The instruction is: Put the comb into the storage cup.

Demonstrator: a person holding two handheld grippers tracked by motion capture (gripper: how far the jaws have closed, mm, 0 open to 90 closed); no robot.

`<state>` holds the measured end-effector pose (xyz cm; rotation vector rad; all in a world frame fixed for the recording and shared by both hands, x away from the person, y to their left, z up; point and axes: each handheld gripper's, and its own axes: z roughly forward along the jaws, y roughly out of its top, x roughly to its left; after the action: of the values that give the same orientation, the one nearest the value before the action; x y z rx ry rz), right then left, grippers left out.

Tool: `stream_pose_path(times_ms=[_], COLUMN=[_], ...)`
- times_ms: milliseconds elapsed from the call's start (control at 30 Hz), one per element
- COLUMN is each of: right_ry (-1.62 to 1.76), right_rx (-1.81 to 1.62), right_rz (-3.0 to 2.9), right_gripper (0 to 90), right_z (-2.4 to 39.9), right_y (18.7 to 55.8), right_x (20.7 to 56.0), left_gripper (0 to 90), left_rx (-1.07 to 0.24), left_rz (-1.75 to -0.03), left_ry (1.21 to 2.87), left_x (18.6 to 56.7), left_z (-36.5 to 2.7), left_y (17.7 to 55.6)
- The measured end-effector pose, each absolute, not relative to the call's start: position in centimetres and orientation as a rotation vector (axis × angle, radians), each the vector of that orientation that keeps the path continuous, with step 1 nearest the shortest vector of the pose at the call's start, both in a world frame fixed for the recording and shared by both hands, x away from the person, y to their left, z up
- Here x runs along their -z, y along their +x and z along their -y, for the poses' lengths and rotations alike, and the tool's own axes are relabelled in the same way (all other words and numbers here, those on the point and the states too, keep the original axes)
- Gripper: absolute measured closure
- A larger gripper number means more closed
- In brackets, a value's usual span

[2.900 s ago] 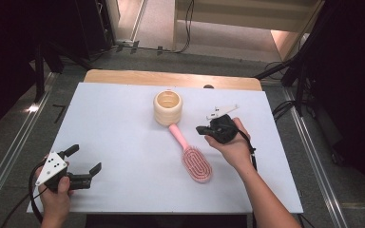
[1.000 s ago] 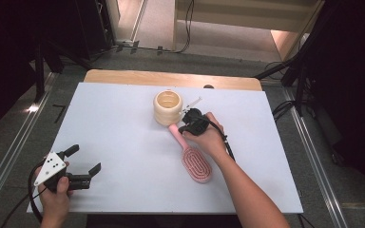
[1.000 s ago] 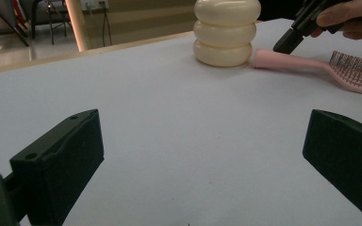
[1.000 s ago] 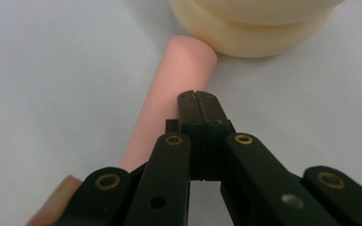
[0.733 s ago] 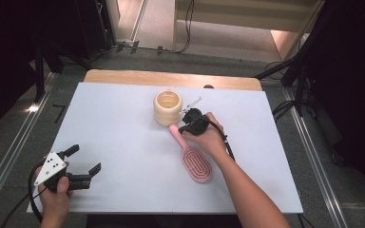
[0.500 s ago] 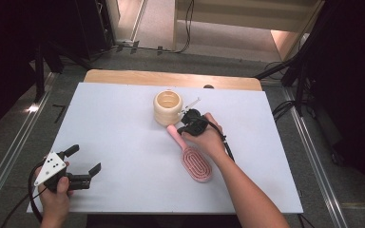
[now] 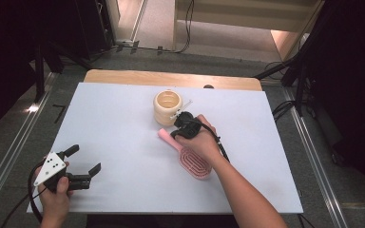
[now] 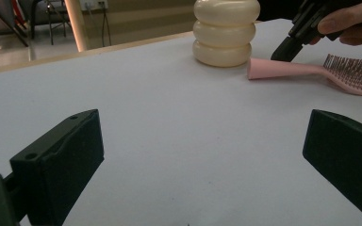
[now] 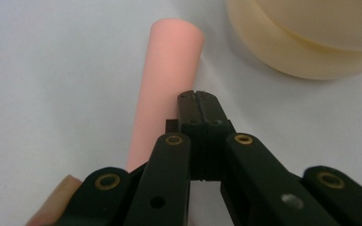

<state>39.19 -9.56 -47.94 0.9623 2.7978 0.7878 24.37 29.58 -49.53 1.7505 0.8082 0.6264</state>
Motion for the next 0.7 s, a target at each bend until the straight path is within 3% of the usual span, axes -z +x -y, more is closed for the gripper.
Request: stream_pose_path(times_ms=[700], right_ry=[0.725], right_rx=[-0.782], right_rz=[-2.937], right_gripper=[87.8], right_z=[5.0], right_y=[36.7], right_x=[47.3], left_gripper=[0.0], left_rx=[-0.621], left_rz=[-0.798], left_ry=[1.754], left_x=[49.5], left_z=[-29.6], left_y=[24.4])
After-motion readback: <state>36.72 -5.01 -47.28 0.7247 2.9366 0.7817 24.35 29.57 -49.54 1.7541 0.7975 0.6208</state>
